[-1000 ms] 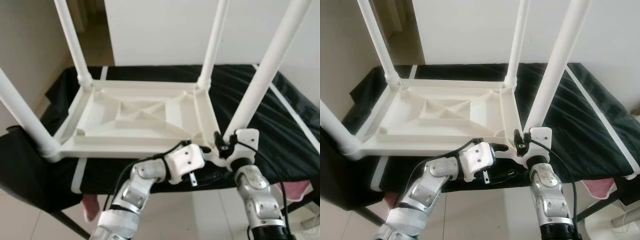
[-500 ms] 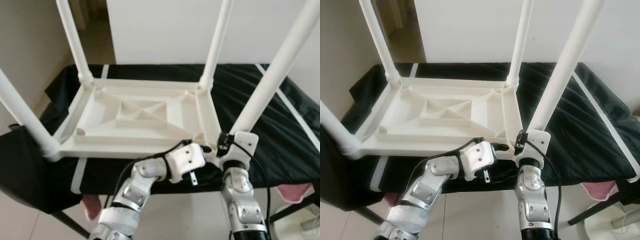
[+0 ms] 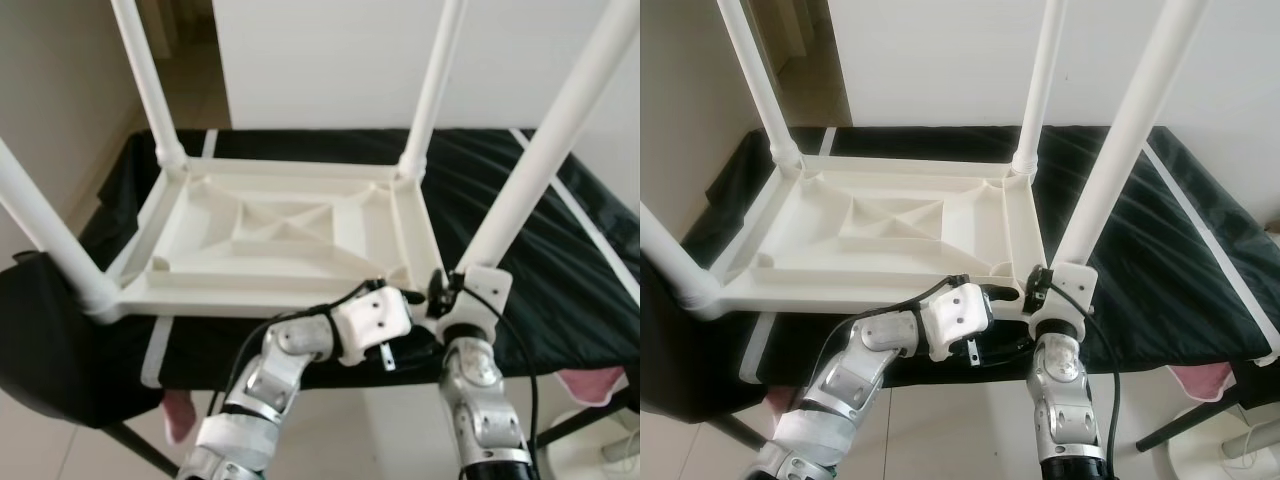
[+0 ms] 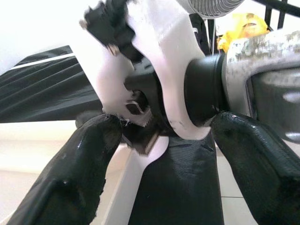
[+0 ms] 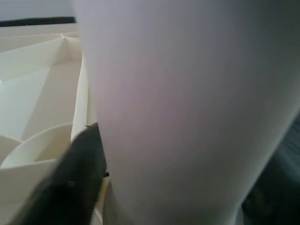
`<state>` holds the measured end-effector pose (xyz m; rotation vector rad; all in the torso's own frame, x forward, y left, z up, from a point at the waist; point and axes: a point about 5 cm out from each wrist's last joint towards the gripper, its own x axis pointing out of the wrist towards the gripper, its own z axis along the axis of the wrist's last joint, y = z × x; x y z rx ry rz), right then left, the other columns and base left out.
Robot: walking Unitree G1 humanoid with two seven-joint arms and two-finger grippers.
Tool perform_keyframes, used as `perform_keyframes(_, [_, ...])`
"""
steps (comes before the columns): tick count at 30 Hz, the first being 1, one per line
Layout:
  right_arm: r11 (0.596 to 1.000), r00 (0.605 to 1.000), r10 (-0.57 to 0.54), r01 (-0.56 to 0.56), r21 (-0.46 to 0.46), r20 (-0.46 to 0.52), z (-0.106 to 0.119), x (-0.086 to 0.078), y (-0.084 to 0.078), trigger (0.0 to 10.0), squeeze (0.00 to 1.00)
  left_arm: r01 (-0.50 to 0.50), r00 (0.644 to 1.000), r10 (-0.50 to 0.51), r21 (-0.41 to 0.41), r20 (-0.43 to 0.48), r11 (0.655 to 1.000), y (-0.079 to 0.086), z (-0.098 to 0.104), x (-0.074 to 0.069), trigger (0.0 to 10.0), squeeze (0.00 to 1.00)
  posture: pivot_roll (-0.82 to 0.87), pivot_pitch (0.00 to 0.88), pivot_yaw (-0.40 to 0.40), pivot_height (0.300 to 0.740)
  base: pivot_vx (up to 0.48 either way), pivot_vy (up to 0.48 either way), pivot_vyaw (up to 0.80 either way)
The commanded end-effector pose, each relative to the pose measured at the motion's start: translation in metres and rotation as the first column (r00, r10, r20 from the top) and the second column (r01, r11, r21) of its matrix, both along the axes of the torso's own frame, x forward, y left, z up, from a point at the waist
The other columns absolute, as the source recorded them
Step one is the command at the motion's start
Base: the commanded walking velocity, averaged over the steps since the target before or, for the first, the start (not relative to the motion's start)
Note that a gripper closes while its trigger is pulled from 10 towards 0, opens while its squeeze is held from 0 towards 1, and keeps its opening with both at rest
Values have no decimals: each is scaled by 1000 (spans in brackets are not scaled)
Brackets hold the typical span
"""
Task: Building children table
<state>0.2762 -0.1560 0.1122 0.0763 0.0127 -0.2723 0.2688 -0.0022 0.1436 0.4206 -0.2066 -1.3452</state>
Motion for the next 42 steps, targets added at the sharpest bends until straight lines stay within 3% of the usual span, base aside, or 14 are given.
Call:
perform_keyframes(1, [1000, 1000, 15, -15, 19, -5, -2, -1, 1, 10000, 1000, -152, 988, 154, -54, 29, 987, 2, 1, 8, 10000, 0, -84, 0, -17, 740, 0, 0, 0])
perform_keyframes(15, [992, 990, 126, -125, -20, 60, 6, -2, -13, 10000, 1000, -155, 987, 157, -48, 38, 987, 2, 0, 8, 10000, 0, -83, 0, -20, 740, 0, 0, 0])
perform_keyframes(16, [987, 985, 160, -158, -28, 71, 7, -2, -16, 10000, 314, -155, 987, 157, -50, 39, 987, 2, 1, 8, 10000, 0, -84, 0, -20, 740, 0, 0, 0])
perform_keyframes(18, [987, 985, 160, -158, -28, 71, 7, -2, -16, 10000, 314, -155, 987, 157, -50, 39, 987, 2, 1, 8, 10000, 0, -84, 0, -20, 740, 0, 0, 0])
perform_keyframes(19, [980, 977, 197, -195, -37, 86, 9, -1, -21, 10000, 0, -153, 987, 156, -53, 39, 987, 2, 1, 8, 10000, 0, -84, 0, -18, 740, 0, 0, 0])
perform_keyframes(23, [944, 942, 322, -313, -107, 89, 15, 4, -31, 10000, 0, -125, 992, 127, -53, 29, 991, 2, 1, 6, 10000, 0, -87, 0, -11, 740, 0, 0, 0])
perform_keyframes(26, [936, 935, 344, -333, -117, 88, 16, 5, -32, 10000, 0, -116, 993, 117, -53, 22, 992, 1, 1, 6, 10000, 0, -87, 0, -12, 740, 0, 0, 0])
perform_keyframes(32, [834, 846, 532, -519, -187, 29, 19, 7, -42, 10000, 0, -85, 996, 85, -47, -5, 995, 4, 1, 4, 10000, 0, -81, 0, -11, 740, 0, 0, 0])
perform_keyframes(36, [809, 821, 570, -557, -186, 21, 19, 7, -43, 10000, 0, -83, 997, 83, -46, -6, 996, 4, 0, 4, 10000, 0, -81, 0, -10, 740, 0, 0, 0])
perform_keyframes(37, [801, 815, 579, -566, -194, 11, 19, 8, -44, 9569, 0, -84, 996, 84, -45, -6, 995, 4, 1, 4, 10000, 0, -78, 0, -10, 740, 0, 0, 0])
perform_keyframes(39, [794, 810, 586, -573, -203, 2, 19, 9, -46, 0, 0, -85, 996, 85, -44, -6, 995, 5, 1, 5, 10000, 0, -74, 0, -11, 740, 0, 0, 0])
perform_keyframes(42, [792, 810, 587, -575, -204, -3, 17, 9, -47, 0, 0, -86, 996, 86, -44, -8, 995, 5, 1, 5, 10000, 0, -72, 0, -10, 740, 0, 0, 0])
